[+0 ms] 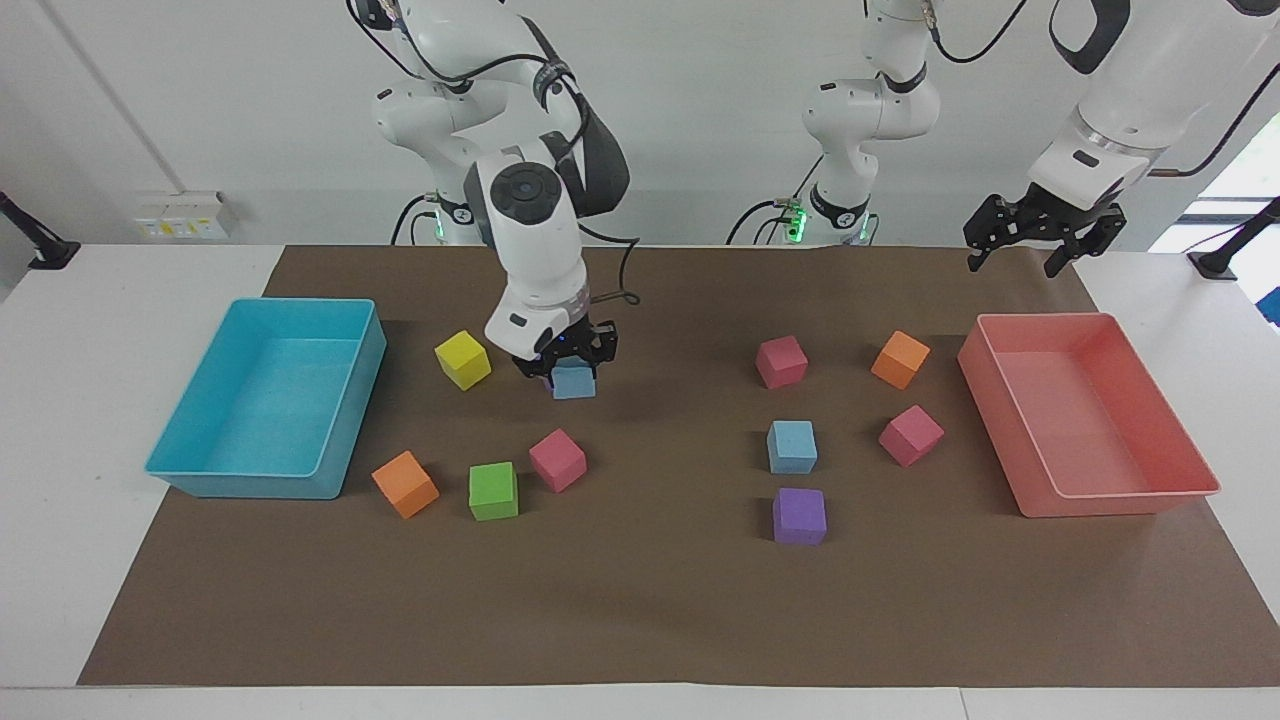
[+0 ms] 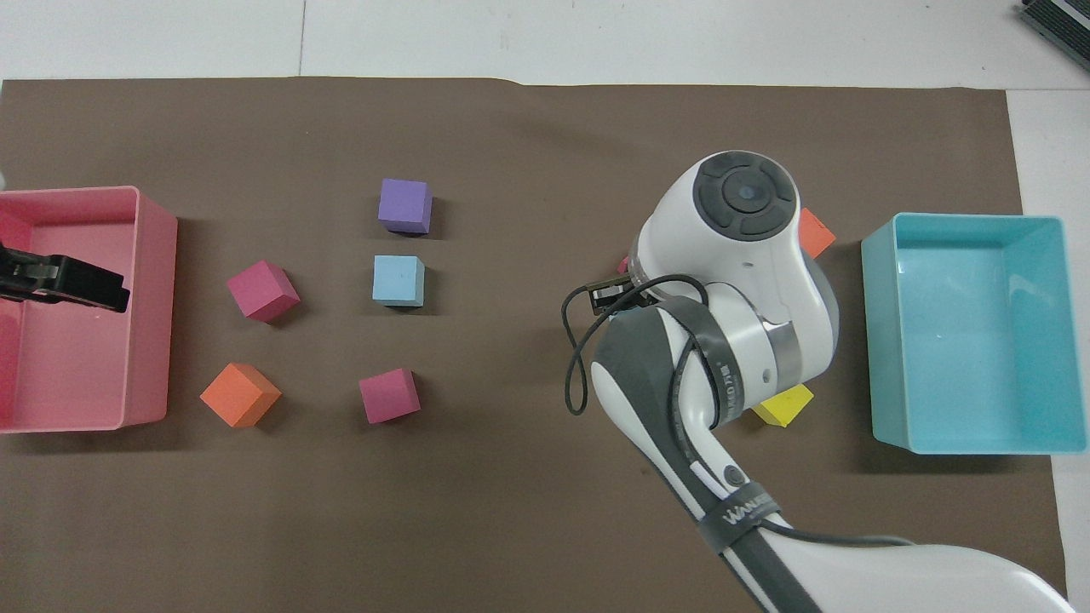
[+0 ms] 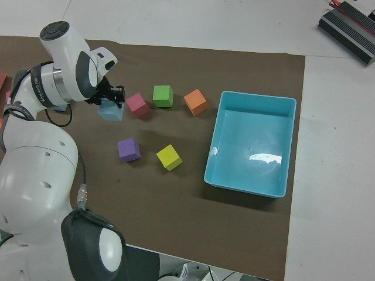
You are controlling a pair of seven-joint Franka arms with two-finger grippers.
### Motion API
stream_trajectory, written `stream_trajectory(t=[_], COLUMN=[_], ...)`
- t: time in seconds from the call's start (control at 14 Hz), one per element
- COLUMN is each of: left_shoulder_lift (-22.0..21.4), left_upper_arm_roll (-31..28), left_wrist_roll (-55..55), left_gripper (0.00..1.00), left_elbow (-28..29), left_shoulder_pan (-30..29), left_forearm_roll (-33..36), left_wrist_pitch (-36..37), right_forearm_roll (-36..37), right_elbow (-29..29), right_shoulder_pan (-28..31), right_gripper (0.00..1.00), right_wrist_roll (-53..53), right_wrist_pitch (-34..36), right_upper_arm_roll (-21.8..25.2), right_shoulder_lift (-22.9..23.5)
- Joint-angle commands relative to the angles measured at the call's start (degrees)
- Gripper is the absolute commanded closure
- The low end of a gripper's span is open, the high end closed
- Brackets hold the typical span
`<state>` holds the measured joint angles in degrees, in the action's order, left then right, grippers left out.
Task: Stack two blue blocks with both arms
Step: 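Carry the light-blue cube with the right gripper toward the table center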
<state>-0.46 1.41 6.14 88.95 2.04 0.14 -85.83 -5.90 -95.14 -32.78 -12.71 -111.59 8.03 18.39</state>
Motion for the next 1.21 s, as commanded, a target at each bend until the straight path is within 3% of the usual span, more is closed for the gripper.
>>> stream_trajectory(t=[0.0, 0.21, 0.5, 1.14], left_shoulder_lift=[-1.2, -1.2, -1.2, -1.2], left_upper_arm_roll=[0.1, 0.1, 0.1, 0.1], left_wrist_roll=[-0.3, -0.3, -0.3, -0.3], left_gripper=[0.00, 0.00, 0.00, 0.00], left_elbow=[1.1, 1.1, 1.1, 1.1], left_shoulder_pan=[-0.4, -0.4, -0.4, -0.4], left_forearm_roll=[-0.7, -0.7, -0.7, -0.7], left_wrist_pitch=[0.1, 0.1, 0.1, 0.1], right_forearm_roll=[-0.7, -0.8, -1.1, -1.0], right_elbow=[6.4, 11.4, 11.2, 6.2], right_shoulder_pan=[-3.2, -5.5, -8.3, -9.9], right_gripper=[1.00, 1.00, 1.00, 1.00], right_wrist_roll=[-5.5, -10.1, -12.4, -9.8], right_wrist_pitch=[-0.2, -0.6, -5.4, -10.8], right_upper_arm_roll=[0.2, 0.2, 0.1, -0.5], right_shoulder_lift=[6.0, 11.0, 13.7, 14.2])
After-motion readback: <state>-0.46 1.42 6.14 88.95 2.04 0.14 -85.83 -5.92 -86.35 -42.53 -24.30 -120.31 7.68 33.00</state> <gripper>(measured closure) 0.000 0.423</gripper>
